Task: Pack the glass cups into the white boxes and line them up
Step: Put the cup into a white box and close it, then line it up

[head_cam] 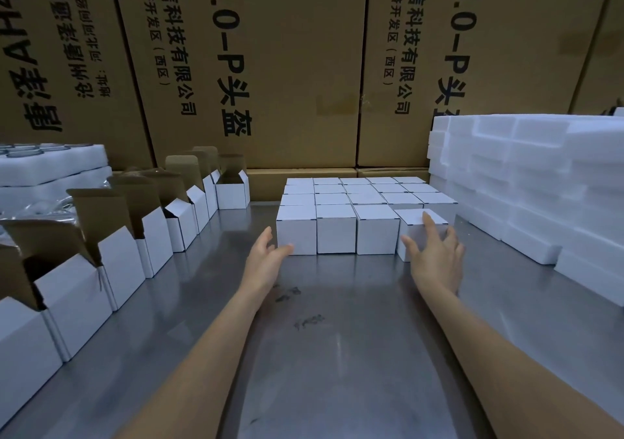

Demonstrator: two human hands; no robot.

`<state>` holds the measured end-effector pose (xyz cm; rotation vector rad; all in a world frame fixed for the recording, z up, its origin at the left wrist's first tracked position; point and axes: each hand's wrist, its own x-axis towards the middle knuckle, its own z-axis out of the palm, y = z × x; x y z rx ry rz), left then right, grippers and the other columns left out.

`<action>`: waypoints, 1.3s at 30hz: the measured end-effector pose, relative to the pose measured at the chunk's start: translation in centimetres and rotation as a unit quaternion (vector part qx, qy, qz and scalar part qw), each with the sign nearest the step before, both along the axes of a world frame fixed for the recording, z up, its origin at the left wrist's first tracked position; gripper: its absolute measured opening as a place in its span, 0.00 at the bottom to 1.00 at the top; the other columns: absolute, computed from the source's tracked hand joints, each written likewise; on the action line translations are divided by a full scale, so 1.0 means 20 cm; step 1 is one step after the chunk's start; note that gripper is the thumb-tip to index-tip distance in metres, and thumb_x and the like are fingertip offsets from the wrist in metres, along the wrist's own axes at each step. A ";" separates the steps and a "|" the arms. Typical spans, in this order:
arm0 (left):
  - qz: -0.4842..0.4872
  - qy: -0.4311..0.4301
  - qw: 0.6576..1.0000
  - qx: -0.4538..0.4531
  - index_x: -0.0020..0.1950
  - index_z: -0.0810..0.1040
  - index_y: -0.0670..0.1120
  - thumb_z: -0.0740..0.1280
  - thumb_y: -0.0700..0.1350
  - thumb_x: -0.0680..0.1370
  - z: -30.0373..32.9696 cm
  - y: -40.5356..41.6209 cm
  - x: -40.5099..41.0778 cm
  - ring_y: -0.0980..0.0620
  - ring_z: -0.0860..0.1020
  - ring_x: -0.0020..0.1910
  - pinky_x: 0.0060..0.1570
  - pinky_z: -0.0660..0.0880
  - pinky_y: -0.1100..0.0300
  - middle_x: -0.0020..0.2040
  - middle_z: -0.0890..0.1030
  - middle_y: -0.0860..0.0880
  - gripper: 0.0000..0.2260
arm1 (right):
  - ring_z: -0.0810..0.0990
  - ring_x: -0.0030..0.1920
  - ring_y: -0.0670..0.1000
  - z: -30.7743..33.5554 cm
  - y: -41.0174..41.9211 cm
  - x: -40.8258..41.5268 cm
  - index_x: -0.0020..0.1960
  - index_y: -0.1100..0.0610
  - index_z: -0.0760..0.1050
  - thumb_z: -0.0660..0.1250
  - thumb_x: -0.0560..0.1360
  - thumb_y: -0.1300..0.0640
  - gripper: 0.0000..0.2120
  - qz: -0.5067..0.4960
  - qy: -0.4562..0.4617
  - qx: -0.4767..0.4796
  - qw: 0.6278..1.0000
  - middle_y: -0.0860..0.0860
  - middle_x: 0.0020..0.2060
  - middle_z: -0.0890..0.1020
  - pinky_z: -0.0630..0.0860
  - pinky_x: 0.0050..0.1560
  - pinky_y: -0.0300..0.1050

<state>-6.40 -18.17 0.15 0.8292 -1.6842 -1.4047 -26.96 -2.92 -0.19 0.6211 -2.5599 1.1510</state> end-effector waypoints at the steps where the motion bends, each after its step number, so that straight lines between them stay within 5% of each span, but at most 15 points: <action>1: -0.002 0.002 1.000 -0.002 0.75 0.62 0.46 0.65 0.41 0.78 0.01 0.00 -0.01 0.57 0.71 0.66 0.56 0.66 0.66 0.69 0.71 0.53 0.26 | 0.59 0.70 0.60 0.00 -0.01 -0.01 0.76 0.44 0.55 0.59 0.79 0.43 0.28 0.006 0.003 0.007 1.000 0.58 0.75 0.57 0.65 0.64 0.56; 3: -0.009 0.001 1.000 -0.020 0.66 0.72 0.52 0.64 0.38 0.77 0.01 -0.01 -0.02 0.63 0.79 0.53 0.45 0.72 0.70 0.59 0.79 0.59 0.19 | 0.58 0.71 0.60 0.00 -0.02 -0.02 0.77 0.44 0.54 0.57 0.80 0.43 0.28 0.012 0.006 0.017 1.000 0.58 0.75 0.56 0.64 0.65 0.57; 6: -0.010 -0.005 0.999 -0.035 0.60 0.76 0.54 0.64 0.37 0.76 0.01 -0.02 -0.02 0.64 0.79 0.49 0.45 0.74 0.67 0.49 0.81 0.61 0.17 | 0.57 0.72 0.60 0.00 -0.03 -0.03 0.77 0.45 0.52 0.55 0.80 0.44 0.27 0.019 0.009 0.030 0.999 0.58 0.75 0.55 0.64 0.65 0.58; 19: -0.026 -0.002 0.999 -0.044 0.56 0.77 0.57 0.64 0.39 0.76 0.02 -0.02 -0.02 0.57 0.80 0.53 0.56 0.75 0.55 0.51 0.82 0.59 0.15 | 0.64 0.70 0.61 0.00 -0.06 -0.06 0.78 0.49 0.45 0.59 0.80 0.50 0.32 0.014 -0.017 0.025 0.999 0.56 0.74 0.62 0.65 0.64 0.59; 25: -0.039 -0.007 0.998 -0.043 0.54 0.78 0.59 0.63 0.48 0.67 0.03 -0.01 -0.01 0.54 0.80 0.54 0.61 0.74 0.47 0.52 0.83 0.57 0.17 | 0.67 0.67 0.62 -0.01 -0.06 -0.07 0.78 0.49 0.45 0.59 0.80 0.49 0.32 0.006 -0.018 0.029 0.999 0.59 0.70 0.67 0.67 0.62 0.58; 32: -0.033 0.003 0.998 -0.052 0.53 0.77 0.60 0.63 0.39 0.76 0.01 -0.02 -0.03 0.57 0.79 0.53 0.54 0.76 0.56 0.54 0.82 0.57 0.15 | 0.68 0.66 0.63 -0.01 -0.06 -0.07 0.77 0.52 0.43 0.62 0.79 0.50 0.36 -0.008 -0.031 0.008 0.999 0.60 0.67 0.70 0.67 0.60 0.58; 35: -0.016 0.024 0.999 -0.045 0.65 0.72 0.54 0.63 0.40 0.78 0.01 0.00 -0.03 0.67 0.75 0.53 0.47 0.71 0.69 0.59 0.74 0.61 0.17 | 0.69 0.64 0.64 -0.01 -0.05 -0.03 0.77 0.54 0.43 0.63 0.78 0.51 0.37 -0.019 -0.020 -0.012 1.000 0.62 0.66 0.70 0.69 0.57 0.58; 37: 0.012 0.026 0.999 -0.039 0.68 0.69 0.52 0.64 0.41 0.78 0.01 0.02 -0.02 0.65 0.71 0.55 0.51 0.66 0.68 0.62 0.69 0.57 0.19 | 0.70 0.62 0.63 -0.02 -0.03 0.01 0.76 0.56 0.45 0.63 0.78 0.51 0.35 -0.021 0.003 -0.005 1.000 0.61 0.66 0.70 0.70 0.54 0.56; 39: 0.020 0.023 0.999 -0.045 0.61 0.71 0.52 0.64 0.40 0.77 0.01 0.05 0.00 0.59 0.72 0.57 0.53 0.68 0.64 0.63 0.72 0.54 0.14 | 0.71 0.61 0.63 -0.02 -0.01 0.07 0.76 0.57 0.48 0.62 0.78 0.51 0.34 -0.013 0.026 0.013 0.999 0.60 0.65 0.70 0.70 0.51 0.55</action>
